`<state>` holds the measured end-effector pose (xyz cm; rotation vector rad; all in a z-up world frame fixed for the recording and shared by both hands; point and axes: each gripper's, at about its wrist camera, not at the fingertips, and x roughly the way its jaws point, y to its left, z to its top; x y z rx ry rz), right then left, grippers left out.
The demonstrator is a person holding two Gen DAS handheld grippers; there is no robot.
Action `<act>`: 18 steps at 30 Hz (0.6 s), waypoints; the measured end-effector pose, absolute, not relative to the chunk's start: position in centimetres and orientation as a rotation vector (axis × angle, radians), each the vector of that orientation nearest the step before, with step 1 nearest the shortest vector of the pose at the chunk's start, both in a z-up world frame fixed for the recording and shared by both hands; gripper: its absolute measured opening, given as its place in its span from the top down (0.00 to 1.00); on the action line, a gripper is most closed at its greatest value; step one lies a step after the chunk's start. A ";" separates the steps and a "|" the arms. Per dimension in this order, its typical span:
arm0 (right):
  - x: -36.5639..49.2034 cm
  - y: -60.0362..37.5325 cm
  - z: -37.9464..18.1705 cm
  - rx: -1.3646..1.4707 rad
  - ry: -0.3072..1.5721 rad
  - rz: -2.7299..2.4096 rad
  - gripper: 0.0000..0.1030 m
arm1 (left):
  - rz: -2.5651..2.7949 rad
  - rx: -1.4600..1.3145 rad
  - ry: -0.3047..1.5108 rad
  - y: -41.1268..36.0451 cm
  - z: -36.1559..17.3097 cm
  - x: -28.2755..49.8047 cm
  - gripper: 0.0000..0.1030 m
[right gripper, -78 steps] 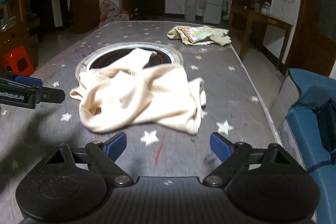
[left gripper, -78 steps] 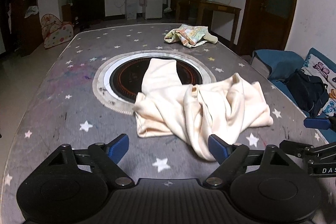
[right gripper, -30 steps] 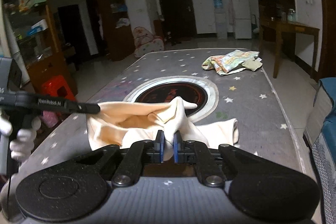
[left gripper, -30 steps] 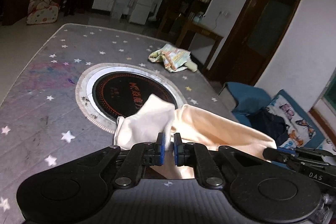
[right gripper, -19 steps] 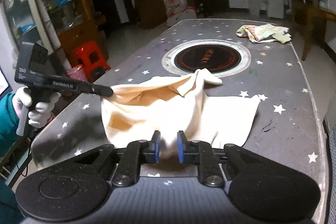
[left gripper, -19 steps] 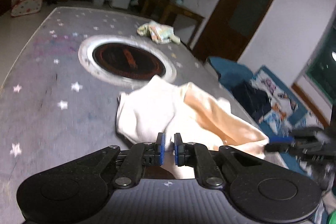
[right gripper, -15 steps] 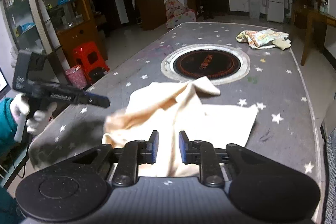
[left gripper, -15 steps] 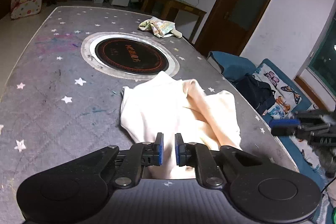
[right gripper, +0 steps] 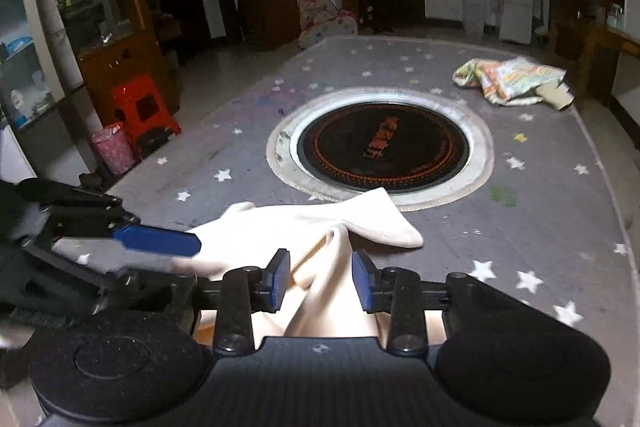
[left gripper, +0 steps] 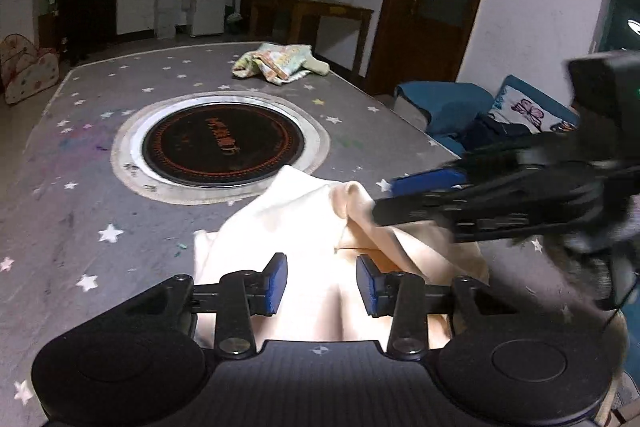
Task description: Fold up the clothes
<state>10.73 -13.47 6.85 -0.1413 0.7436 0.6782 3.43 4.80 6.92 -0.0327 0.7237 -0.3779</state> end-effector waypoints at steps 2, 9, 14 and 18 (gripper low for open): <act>11.5 -12.9 5.9 -0.153 0.761 0.664 0.74 | -0.373 -0.021 0.732 4.5 6.5 3.9 0.58; 10.2 -15.3 6.3 -0.128 0.717 0.619 0.97 | -0.379 0.041 0.720 2.8 5.8 5.5 0.55; 8.5 -17.3 8.3 -0.149 0.652 0.571 0.99 | -0.357 0.109 0.722 1.0 4.5 7.0 0.55; 7.9 -19.3 9.6 -0.144 0.627 0.516 0.99 | -0.357 0.134 0.739 0.7 3.5 7.4 0.55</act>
